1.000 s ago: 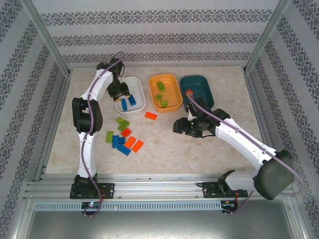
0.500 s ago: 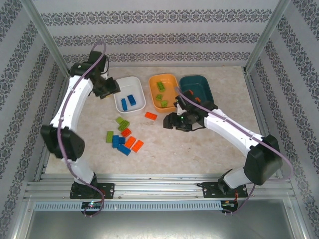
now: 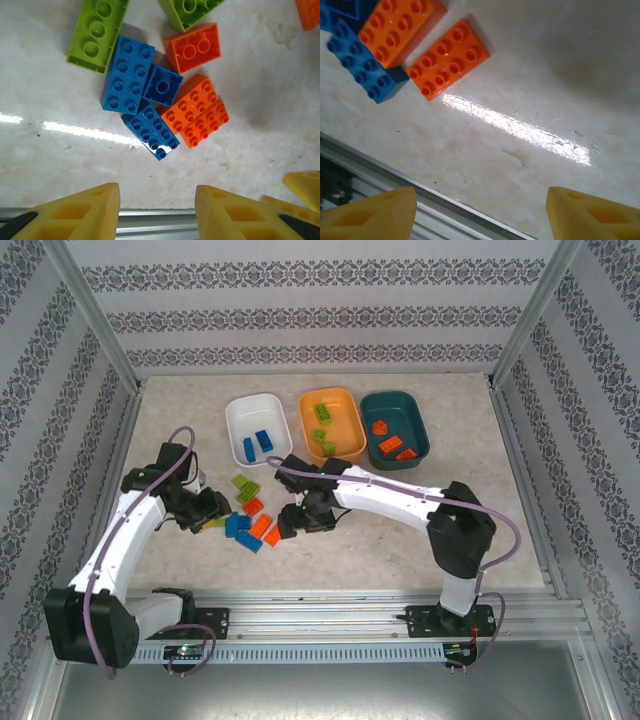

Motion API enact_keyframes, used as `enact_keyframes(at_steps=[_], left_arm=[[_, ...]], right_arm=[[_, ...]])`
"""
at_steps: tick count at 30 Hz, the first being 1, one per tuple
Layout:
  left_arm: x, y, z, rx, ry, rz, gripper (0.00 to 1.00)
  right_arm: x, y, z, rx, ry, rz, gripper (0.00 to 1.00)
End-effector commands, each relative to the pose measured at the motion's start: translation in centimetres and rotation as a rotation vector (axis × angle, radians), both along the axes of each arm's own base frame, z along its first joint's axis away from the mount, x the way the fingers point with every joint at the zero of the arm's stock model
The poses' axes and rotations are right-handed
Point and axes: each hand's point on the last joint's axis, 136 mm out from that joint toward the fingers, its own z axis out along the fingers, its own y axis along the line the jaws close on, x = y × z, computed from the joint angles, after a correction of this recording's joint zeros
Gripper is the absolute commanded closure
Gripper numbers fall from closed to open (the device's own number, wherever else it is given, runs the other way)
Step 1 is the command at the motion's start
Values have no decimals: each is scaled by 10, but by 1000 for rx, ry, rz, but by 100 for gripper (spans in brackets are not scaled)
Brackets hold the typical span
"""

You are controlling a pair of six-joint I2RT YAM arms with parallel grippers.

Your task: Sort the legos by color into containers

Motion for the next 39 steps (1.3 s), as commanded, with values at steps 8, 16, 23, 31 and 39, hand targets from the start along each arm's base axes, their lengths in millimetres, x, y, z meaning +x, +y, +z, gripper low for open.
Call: enact_keyframes(at_steps=[8, 16, 23, 31, 39], left_arm=[[-5, -11, -5, -20, -64, -96, 50], [-11, -3, -3, 1, -72, -96, 49], [-11, 2, -5, 32, -62, -84, 48], [-16, 35, -13, 172, 8, 24, 42], [-14, 38, -15, 174, 14, 38, 39]], right_arm=[[-10, 11, -11, -182, -113, 453, 22], [-5, 30, -29, -162, -109, 526, 20], [8, 35, -44, -194, -115, 554, 14], [27, 39, -55, -197, -120, 537, 11], [37, 46, -65, -193, -97, 552, 11]])
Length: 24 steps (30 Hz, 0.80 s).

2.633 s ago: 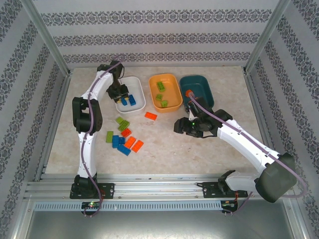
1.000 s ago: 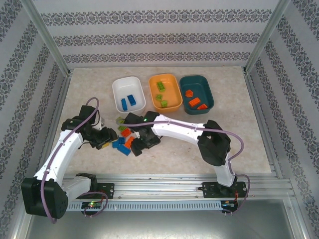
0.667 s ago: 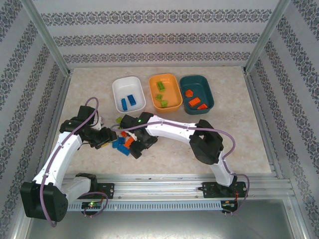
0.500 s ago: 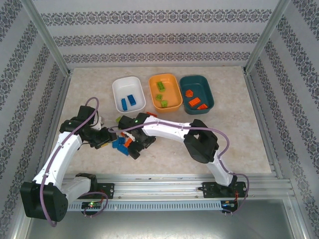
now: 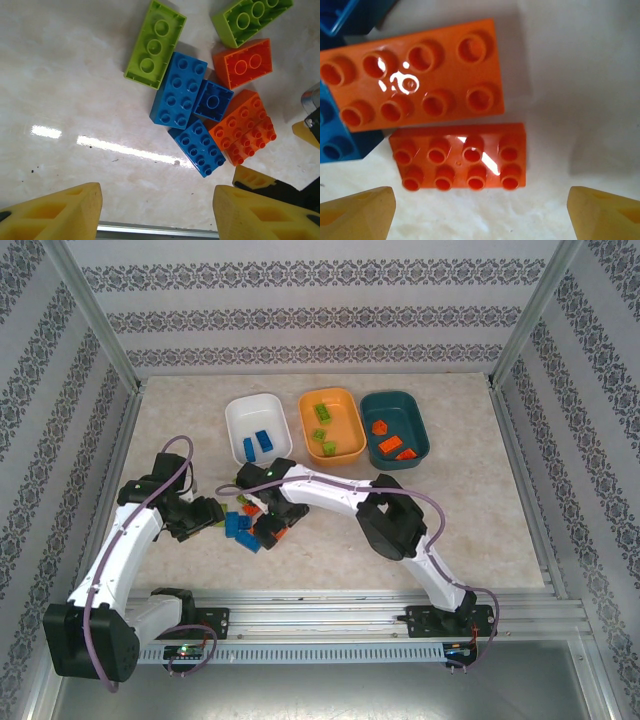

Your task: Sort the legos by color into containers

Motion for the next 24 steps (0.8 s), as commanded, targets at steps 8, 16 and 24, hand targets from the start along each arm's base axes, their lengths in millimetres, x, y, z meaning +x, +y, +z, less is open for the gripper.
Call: enact_keyframes(at_steps=[8, 16, 24], left_arm=[[-3, 5, -2, 0, 34, 23, 38], [-3, 6, -3, -5, 39, 27, 38], [-2, 5, -4, -9, 42, 26, 37]], right_arm=[[3, 4, -16, -17, 41, 27, 12], [1, 5, -31, -26, 65, 5, 17], [-2, 8, -32, 10, 67, -47, 35]])
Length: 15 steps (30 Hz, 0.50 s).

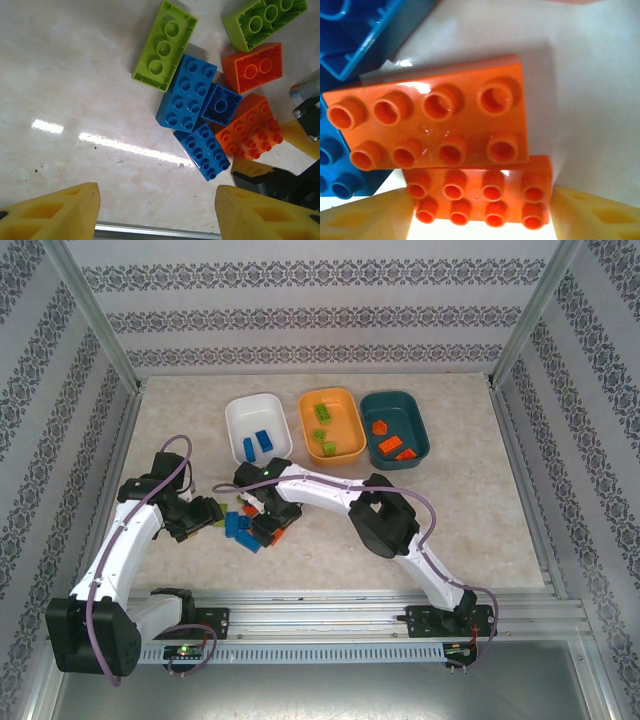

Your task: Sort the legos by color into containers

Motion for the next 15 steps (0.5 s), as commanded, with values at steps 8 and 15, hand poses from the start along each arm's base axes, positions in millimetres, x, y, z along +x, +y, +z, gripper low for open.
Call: enact_keyframes(at_steps=[8, 15], left_arm=[[-3, 1, 1, -9, 17, 9, 37], [-4, 1, 0, -11, 21, 10, 37]], right_arm=[[-2, -8, -11, 7, -6, -88, 33], [-1, -11, -5, 15, -25, -87, 23]])
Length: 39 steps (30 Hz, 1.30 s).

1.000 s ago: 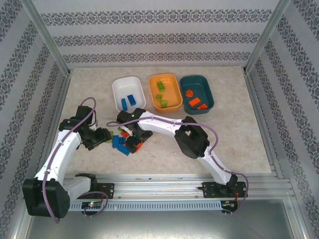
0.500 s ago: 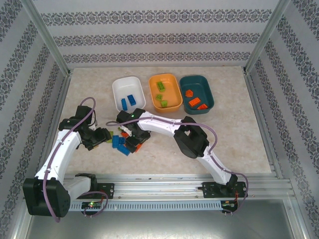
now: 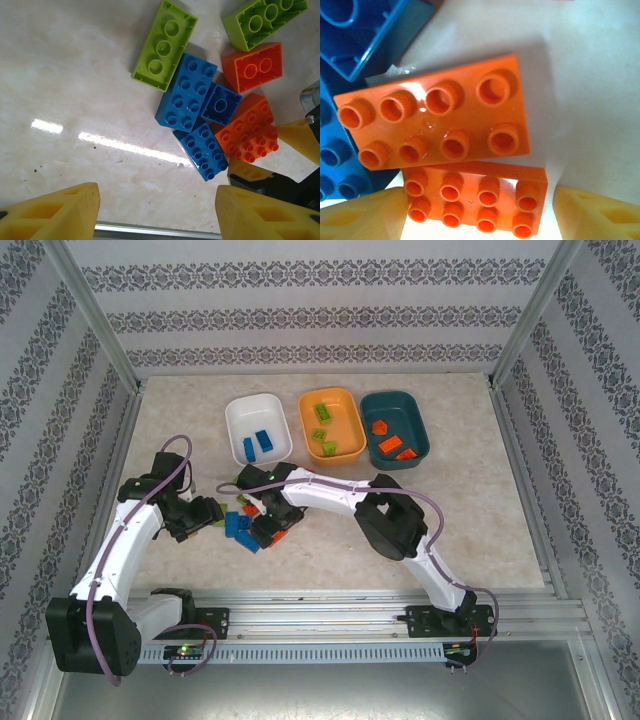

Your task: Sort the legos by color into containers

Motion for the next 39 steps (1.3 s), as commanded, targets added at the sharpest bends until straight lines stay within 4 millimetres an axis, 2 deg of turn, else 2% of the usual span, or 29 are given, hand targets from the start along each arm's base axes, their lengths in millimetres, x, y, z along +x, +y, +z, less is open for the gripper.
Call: enact_keyframes(at_steps=[1, 7, 13, 18, 27, 31, 34, 39], left_arm=[[-4, 1, 0, -8, 22, 9, 37], [-3, 1, -1, -10, 27, 7, 37], [-3, 0, -1, -15, 27, 5, 37], [-2, 0, -1, -18, 25, 5, 37], [-1, -2, 0, -29, 16, -2, 36], [0, -5, -1, -41, 12, -7, 36], [2, -7, -1, -57, 6, -11, 36], [8, -14, -2, -101, -11, -11, 35]], right_arm=[[-1, -12, -7, -39, 5, -21, 23], [-4, -13, -16, -59, 9, -13, 26], [-1, -20, -17, -70, -2, -74, 40], [5, -26, -2, -37, -23, -130, 41], [21, -52, 41, 43, -66, -260, 40], [28, -73, 63, 71, -86, -321, 40], [42, -98, 85, 94, -114, -379, 39], [89, -157, 123, 172, -143, -551, 38]])
